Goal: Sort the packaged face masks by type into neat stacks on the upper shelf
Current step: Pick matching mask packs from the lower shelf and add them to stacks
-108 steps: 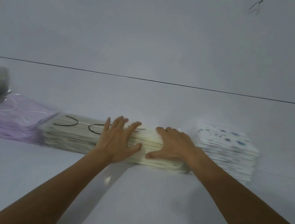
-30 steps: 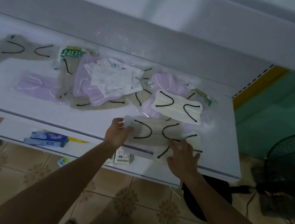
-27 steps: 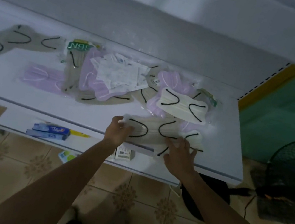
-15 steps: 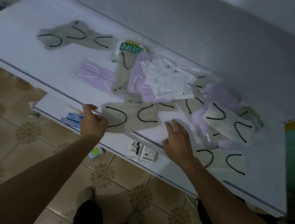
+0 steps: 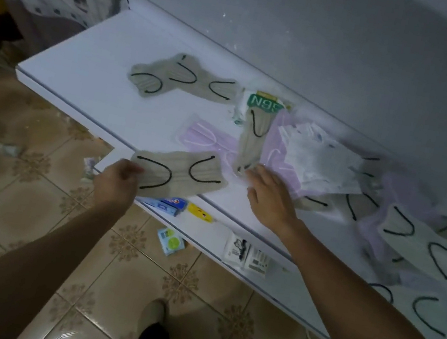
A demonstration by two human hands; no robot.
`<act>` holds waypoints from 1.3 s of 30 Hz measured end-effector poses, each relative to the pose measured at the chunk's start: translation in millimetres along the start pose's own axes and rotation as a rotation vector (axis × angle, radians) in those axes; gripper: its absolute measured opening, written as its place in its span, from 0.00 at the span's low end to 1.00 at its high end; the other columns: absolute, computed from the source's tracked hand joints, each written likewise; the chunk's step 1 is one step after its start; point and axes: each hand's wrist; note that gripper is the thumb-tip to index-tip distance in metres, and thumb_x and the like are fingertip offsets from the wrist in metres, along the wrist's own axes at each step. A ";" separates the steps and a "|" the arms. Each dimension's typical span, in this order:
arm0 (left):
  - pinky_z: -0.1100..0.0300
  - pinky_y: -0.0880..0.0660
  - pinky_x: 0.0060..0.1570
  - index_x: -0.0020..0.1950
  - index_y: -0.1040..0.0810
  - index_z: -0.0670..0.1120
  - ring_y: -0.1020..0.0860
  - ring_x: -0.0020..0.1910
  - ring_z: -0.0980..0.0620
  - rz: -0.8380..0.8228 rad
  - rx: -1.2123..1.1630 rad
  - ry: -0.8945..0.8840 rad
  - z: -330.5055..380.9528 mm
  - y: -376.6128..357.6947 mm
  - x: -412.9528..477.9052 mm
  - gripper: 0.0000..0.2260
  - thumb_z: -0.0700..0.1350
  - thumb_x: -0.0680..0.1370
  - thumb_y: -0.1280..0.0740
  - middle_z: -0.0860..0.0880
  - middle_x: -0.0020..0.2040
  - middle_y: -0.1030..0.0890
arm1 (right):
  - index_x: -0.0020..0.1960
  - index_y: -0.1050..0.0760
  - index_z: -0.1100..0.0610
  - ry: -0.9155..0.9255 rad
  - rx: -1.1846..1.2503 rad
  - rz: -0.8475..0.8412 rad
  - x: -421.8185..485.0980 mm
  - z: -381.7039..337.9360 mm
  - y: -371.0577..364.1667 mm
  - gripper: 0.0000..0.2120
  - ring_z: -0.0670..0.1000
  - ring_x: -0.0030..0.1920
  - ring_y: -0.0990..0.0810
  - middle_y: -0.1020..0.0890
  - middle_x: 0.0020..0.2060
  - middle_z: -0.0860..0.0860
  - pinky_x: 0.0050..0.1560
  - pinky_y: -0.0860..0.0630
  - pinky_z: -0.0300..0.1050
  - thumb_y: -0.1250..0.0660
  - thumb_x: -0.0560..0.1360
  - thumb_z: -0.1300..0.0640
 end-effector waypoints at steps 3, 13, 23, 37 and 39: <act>0.60 0.32 0.50 0.55 0.20 0.41 0.24 0.55 0.46 -0.070 -0.024 -0.013 0.4 1.0 7.4 0.12 0.35 0.77 0.41 0.43 0.55 0.20 | 0.58 0.26 0.58 -0.250 -0.140 -0.079 4.5 11.3 8.0 0.19 0.58 0.59 0.25 0.23 0.56 0.56 0.60 0.32 0.56 0.51 0.78 0.53; 0.60 0.31 0.47 0.56 0.21 0.42 0.25 0.45 0.50 -0.220 -0.023 -0.066 -4.5 -2.5 28.6 0.12 0.34 0.76 0.39 0.43 0.54 0.20 | 0.60 0.28 0.62 -0.155 -0.167 0.005 3.7 -17.4 3.1 0.18 0.61 0.64 0.31 0.28 0.61 0.59 0.63 0.36 0.53 0.44 0.75 0.54; 0.59 0.30 0.48 0.56 0.23 0.41 0.27 0.45 0.50 -0.133 0.042 -0.137 -2.7 12.3 47.2 0.14 0.31 0.76 0.43 0.41 0.56 0.22 | 0.68 0.36 0.56 -0.552 0.058 -0.051 22.9 -5.9 -4.2 0.35 0.59 0.67 0.37 0.35 0.68 0.58 0.58 0.31 0.54 0.33 0.70 0.36; 0.60 0.30 0.47 0.58 0.23 0.41 0.26 0.46 0.50 -0.165 -0.030 -0.137 -1.6 11.4 41.3 0.11 0.35 0.78 0.41 0.42 0.54 0.21 | 0.56 0.25 0.60 -0.709 0.269 0.113 34.4 -0.3 6.0 0.12 0.62 0.56 0.26 0.22 0.54 0.61 0.53 0.26 0.56 0.42 0.78 0.57; 0.59 0.30 0.46 0.56 0.22 0.41 0.24 0.46 0.48 -0.177 -0.061 -0.132 1.3 9.5 40.6 0.10 0.36 0.79 0.40 0.42 0.53 0.20 | 0.56 0.25 0.62 -0.692 0.390 0.095 30.8 4.1 11.5 0.13 0.62 0.56 0.25 0.22 0.54 0.62 0.55 0.27 0.54 0.41 0.79 0.55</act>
Point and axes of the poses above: each hand's wrist, its own x-axis towards the middle knuckle, its own y-axis out of the back of the hand, z = x × y
